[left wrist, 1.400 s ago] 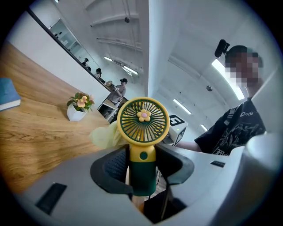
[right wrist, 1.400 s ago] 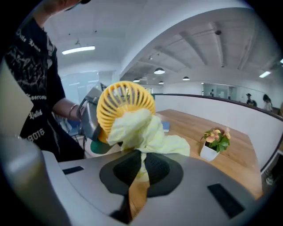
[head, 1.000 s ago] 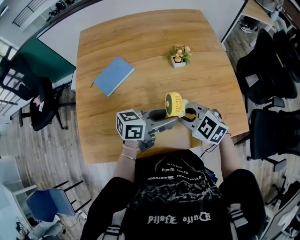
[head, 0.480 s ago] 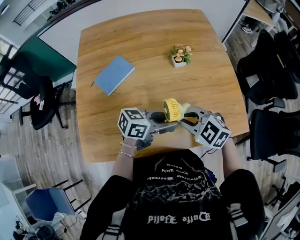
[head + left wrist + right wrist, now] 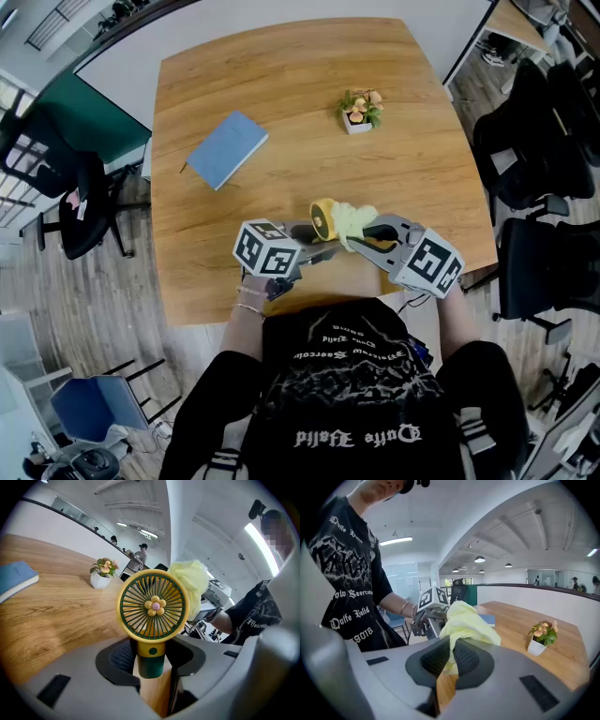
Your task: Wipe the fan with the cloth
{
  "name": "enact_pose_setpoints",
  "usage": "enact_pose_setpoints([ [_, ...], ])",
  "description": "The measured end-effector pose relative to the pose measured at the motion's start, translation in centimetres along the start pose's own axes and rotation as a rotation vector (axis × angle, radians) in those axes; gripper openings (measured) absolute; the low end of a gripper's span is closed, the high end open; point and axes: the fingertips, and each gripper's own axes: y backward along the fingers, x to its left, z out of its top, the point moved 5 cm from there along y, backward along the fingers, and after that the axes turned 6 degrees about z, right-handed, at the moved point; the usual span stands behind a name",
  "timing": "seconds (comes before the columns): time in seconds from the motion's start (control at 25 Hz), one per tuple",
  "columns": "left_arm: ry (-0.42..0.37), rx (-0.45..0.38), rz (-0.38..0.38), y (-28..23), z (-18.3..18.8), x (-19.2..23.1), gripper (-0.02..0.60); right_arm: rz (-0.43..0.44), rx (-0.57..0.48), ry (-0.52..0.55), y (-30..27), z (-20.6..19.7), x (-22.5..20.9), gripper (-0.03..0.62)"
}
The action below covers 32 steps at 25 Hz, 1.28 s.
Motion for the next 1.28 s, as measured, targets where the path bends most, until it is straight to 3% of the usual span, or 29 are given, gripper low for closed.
enact_pose_setpoints([
  [0.24,0.014,-0.033,0.079,0.3,-0.3,1.1,0.199,-0.106,-0.059,-0.048,1.1,0.2,-1.5,0.029],
  [0.36,0.001,-0.044,0.169,0.3,-0.5,2.1,0.199,-0.171,-0.069,-0.083,2.0,-0.4,-2.2,0.029],
  [0.48,-0.016,-0.026,0.310,0.4,-0.7,3.8,0.199,-0.215,-0.072,-0.124,2.1,-1.3,-2.5,0.029],
  [0.64,-0.067,-0.015,0.587,0.9,-0.7,6.4,0.199,-0.252,-0.070,-0.175,1.7,-2.6,-1.9,0.029],
  [0.84,-0.068,0.035,0.764,1.2,-1.1,9.1,0.199,-0.258,-0.072,-0.254,0.5,-4.3,-0.7,0.029],
  [1.04,-0.036,0.124,0.857,1.2,-1.9,10.8,0.200,-0.265,-0.047,-0.293,0.4,-5.4,-0.1,0.029],
  [1.28,-0.045,0.207,0.859,0.3,-2.6,11.3,0.199,-0.282,-0.050,-0.351,0.8,-6.8,-0.5,0.029],
])
